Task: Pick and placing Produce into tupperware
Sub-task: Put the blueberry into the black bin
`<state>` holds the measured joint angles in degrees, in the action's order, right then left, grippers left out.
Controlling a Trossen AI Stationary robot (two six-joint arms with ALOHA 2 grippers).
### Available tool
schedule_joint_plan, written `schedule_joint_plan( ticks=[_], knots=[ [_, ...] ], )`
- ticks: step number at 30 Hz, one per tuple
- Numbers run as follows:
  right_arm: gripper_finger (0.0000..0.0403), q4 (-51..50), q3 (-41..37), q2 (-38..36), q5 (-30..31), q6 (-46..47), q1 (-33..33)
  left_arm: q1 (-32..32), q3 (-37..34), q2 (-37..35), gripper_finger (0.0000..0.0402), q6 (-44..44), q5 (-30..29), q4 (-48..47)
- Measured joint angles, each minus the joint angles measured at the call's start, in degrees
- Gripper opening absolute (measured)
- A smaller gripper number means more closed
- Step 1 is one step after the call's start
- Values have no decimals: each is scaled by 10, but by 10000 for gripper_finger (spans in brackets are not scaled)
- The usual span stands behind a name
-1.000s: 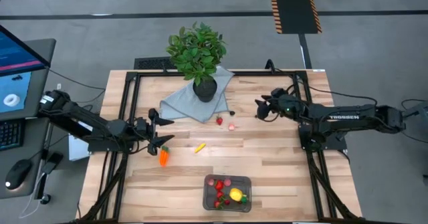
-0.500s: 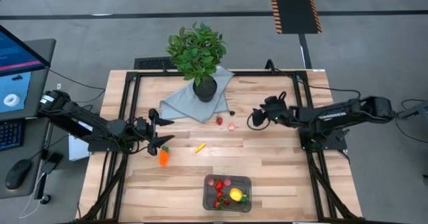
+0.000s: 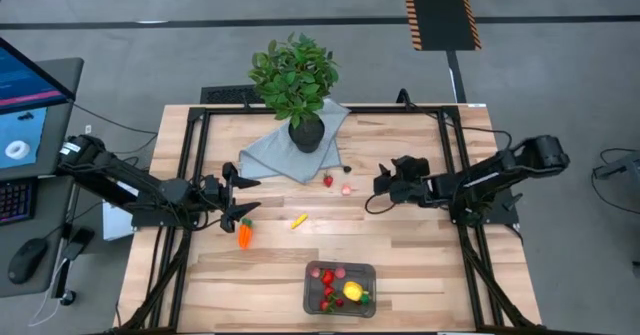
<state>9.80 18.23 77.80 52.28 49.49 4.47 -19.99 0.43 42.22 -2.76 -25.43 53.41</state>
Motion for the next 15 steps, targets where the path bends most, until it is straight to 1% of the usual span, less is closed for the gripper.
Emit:
schedule_joint_plan(
  ticks=[7,9,15],
  knots=[
    [240,-1,0,48,-17,39,36,0,0,0,274,0,1,0],
    [240,-6,0,53,-35,56,42,0,0,0,274,0,1,0],
    [240,-7,0,59,-58,82,40,0,0,0,274,0,2,0]
  ],
)
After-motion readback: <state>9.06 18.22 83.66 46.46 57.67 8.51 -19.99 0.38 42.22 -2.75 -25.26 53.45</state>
